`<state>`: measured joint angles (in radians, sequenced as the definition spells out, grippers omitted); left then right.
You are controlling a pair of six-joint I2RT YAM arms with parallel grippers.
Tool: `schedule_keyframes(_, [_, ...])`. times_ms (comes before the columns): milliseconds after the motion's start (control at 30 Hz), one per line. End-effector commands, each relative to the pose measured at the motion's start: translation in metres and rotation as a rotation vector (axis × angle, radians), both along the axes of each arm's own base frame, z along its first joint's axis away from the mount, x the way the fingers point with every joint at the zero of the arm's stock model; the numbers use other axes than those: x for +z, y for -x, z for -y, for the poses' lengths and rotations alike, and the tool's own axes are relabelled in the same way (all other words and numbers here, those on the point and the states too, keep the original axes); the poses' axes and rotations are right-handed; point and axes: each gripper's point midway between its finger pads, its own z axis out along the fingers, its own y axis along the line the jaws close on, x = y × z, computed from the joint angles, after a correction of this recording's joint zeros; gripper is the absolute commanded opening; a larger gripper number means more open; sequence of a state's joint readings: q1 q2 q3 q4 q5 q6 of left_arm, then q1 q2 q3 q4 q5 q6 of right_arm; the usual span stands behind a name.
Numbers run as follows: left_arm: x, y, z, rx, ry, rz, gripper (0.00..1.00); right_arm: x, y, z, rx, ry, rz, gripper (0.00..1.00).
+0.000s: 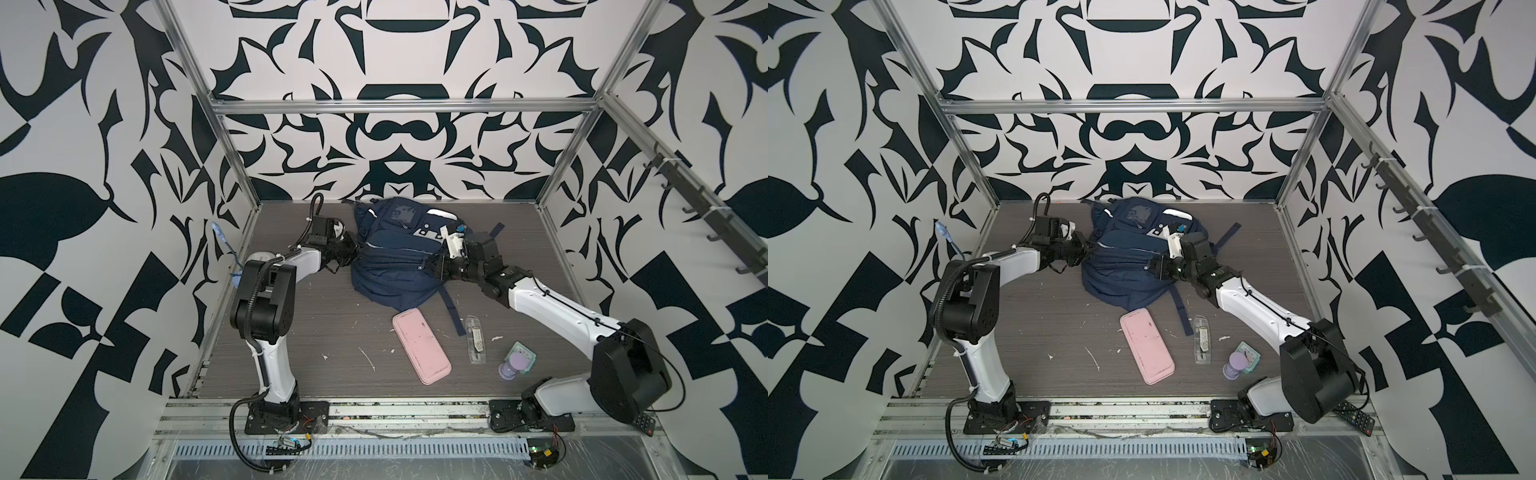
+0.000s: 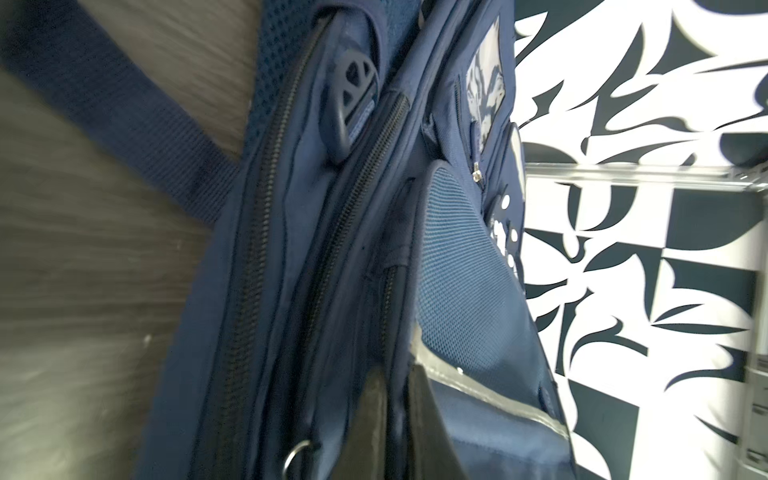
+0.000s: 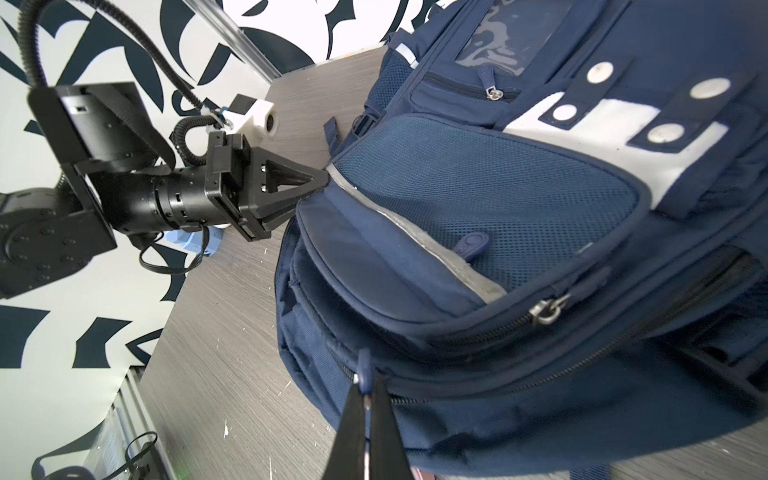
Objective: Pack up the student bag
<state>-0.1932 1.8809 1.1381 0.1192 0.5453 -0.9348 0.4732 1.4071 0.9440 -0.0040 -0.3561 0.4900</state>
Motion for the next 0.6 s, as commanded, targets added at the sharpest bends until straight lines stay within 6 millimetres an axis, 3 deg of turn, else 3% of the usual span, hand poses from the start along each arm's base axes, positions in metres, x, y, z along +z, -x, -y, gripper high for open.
schedule_keyframes(0, [0.025,-0.001,-0.034,0.136,0.025,0.071,0.00,0.032,-0.012,0.000,-0.001,-0.020,0.102,0.00])
schedule_keyframes(100, [0.029,0.009,-0.044,0.210,0.028,0.091,0.00,0.029,-0.011,-0.001,0.008,-0.023,0.094,0.00])
schedule_keyframes(267, [0.038,0.018,-0.037,0.253,0.057,0.113,0.00,0.024,-0.012,-0.003,0.002,-0.039,0.088,0.00])
schedule_keyframes(567, [0.057,0.008,-0.022,0.270,0.102,0.152,0.00,0.010,-0.010,-0.043,0.052,-0.027,0.087,0.00])
